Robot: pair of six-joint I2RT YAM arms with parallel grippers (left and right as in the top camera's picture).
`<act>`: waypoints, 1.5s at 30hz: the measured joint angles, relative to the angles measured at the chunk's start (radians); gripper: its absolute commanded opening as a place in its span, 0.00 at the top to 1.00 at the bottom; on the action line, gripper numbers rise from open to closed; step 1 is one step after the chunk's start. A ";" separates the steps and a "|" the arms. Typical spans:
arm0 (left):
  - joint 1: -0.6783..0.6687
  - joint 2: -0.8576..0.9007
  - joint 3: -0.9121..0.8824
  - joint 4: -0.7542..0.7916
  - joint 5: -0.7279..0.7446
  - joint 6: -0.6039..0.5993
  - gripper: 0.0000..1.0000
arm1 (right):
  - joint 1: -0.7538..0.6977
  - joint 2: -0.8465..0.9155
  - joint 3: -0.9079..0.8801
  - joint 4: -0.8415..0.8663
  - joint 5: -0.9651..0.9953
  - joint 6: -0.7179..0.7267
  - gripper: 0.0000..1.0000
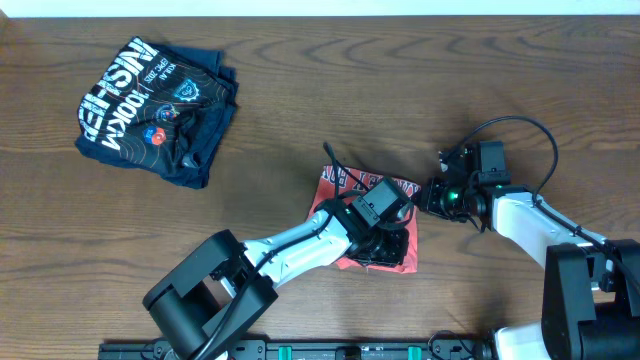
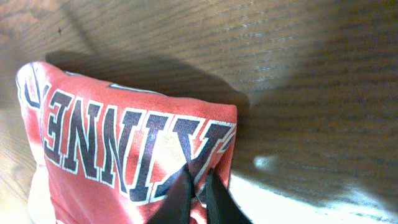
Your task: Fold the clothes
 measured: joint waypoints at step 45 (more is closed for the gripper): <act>0.039 0.079 -0.001 0.202 0.087 -0.156 0.94 | -0.016 0.000 0.000 0.064 0.042 0.003 0.99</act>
